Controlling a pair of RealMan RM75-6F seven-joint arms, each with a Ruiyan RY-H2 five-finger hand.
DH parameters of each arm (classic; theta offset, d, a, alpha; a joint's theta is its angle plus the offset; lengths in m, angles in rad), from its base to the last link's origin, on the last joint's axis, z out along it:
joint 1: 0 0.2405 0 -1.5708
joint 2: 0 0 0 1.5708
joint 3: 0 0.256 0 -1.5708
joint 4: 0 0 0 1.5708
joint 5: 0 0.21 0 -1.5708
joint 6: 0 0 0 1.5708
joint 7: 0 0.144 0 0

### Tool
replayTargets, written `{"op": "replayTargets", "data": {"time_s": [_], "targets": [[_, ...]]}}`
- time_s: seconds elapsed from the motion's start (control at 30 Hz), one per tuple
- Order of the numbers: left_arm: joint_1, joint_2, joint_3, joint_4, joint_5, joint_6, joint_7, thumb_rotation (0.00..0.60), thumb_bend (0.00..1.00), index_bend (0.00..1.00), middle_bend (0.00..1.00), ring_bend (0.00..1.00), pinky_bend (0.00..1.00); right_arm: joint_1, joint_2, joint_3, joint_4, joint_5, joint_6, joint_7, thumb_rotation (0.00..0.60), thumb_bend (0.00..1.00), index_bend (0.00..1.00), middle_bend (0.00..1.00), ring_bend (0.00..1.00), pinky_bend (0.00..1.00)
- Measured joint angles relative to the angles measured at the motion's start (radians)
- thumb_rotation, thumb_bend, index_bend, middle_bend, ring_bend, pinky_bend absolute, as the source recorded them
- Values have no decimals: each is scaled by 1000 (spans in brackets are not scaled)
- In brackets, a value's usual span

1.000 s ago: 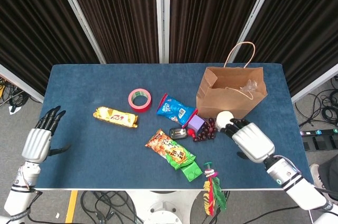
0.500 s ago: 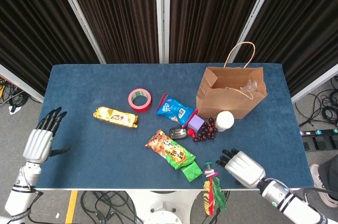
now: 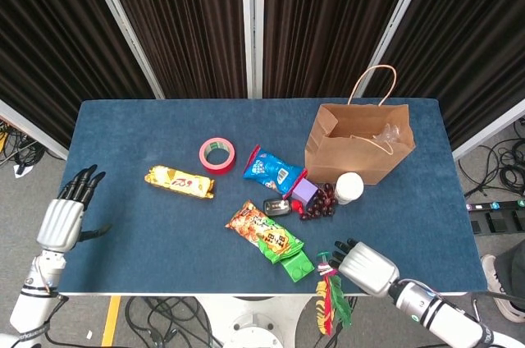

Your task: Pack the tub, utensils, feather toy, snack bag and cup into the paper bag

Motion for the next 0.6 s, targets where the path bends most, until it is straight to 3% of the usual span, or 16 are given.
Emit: {"op": "replayTargets", "data": {"time_s": [0.23,0.6], "targets": [[2,-4,2,13,-6,-6,-5,600,84,114,88,35,197,52,-55,37,28,41,-93,-79,600,0,404,375,193,348],[1,-8,1,29,-4,-2,-9,600,85,114,88,35,197,86,-121,54,75,64,-129,-98,600,0,445,388,193,348]]}}
